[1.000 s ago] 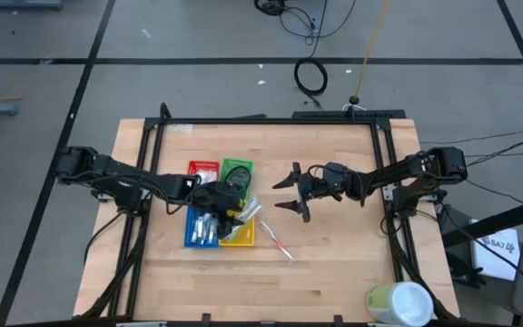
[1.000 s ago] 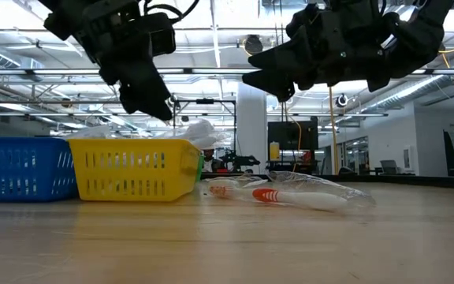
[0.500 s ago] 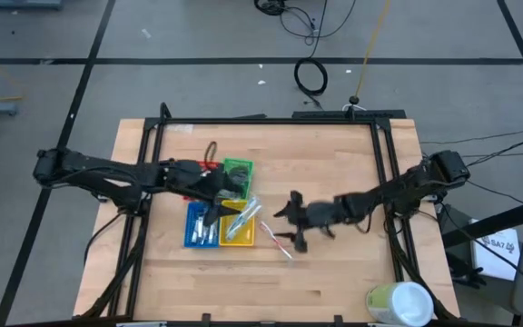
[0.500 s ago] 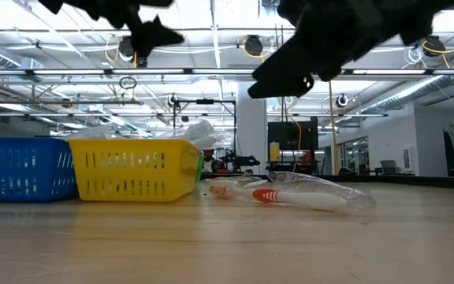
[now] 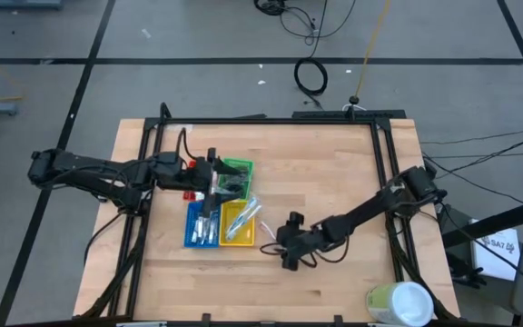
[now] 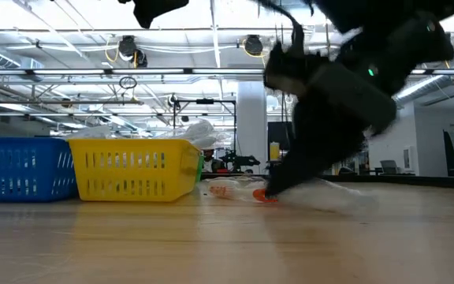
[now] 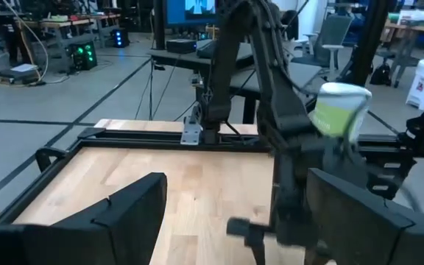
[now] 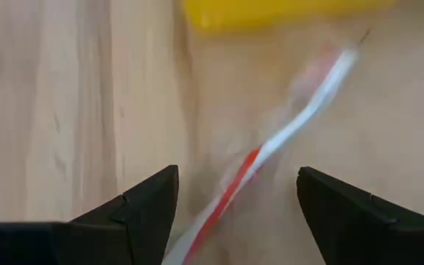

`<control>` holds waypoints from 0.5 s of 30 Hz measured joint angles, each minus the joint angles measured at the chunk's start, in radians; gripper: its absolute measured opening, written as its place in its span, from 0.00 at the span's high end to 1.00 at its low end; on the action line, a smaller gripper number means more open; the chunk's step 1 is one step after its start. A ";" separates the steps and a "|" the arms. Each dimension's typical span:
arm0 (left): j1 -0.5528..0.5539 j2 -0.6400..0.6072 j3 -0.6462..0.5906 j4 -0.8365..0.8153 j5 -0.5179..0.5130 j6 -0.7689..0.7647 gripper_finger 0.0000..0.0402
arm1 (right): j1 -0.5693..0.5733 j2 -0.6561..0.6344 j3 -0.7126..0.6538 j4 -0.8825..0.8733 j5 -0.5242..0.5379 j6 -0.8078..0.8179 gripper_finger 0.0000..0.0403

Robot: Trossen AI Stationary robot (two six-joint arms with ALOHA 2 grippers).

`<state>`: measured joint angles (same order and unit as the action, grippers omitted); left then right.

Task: Pick & Place Travel size toiletries
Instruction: Put the orange toothbrush into the yellow bin

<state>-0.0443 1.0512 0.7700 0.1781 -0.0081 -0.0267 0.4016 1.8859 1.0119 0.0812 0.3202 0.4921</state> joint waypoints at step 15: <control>0.001 0.005 0.000 -0.001 -0.017 0.003 0.21 | 0.004 0.047 0.002 -0.245 -0.033 0.075 0.64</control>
<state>-0.0433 1.0561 0.7700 0.1769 -0.0247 -0.0238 0.4060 1.9333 1.0138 -0.1633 0.2869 0.5676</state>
